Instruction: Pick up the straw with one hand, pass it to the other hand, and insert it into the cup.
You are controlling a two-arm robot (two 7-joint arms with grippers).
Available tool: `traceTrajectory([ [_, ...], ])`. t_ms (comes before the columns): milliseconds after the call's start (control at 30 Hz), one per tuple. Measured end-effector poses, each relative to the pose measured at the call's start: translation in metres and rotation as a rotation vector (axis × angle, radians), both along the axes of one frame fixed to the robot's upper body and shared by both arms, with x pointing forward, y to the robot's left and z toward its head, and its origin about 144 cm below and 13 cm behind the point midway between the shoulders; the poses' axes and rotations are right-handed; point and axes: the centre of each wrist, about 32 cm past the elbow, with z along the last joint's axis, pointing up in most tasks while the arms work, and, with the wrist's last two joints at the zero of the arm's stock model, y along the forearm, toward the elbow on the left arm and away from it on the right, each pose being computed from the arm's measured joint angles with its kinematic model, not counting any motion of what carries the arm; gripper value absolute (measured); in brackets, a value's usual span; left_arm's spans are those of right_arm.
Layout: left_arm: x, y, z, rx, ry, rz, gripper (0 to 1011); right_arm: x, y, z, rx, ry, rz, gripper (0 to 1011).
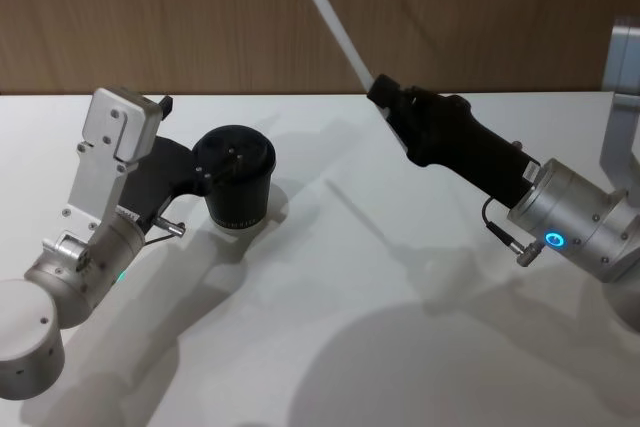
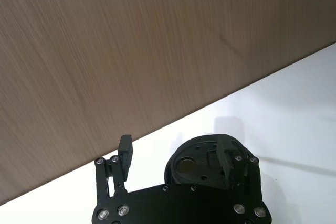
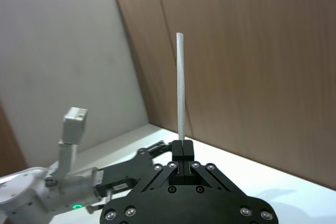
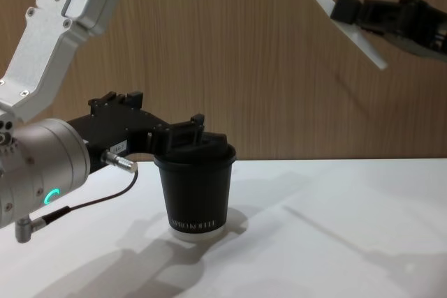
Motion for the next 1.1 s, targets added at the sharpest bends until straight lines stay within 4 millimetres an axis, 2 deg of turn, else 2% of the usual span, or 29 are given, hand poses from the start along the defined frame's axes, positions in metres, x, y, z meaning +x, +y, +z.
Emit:
traceTrajectory([
  [333, 0.000, 0.000, 0.000, 0.000, 0.000, 0.000, 1003, 0.015, 0.004, 0.001, 0.017, -0.013, 0.149, 1],
  [567, 0.000, 0.000, 0.000, 0.000, 0.000, 0.000, 1003, 0.033, 0.011, 0.003, 0.002, -0.033, 0.256, 1],
  [1100, 0.000, 0.000, 0.000, 0.000, 0.000, 0.000, 1003, 0.057, 0.017, 0.001, -0.016, -0.046, 0.290, 1],
])
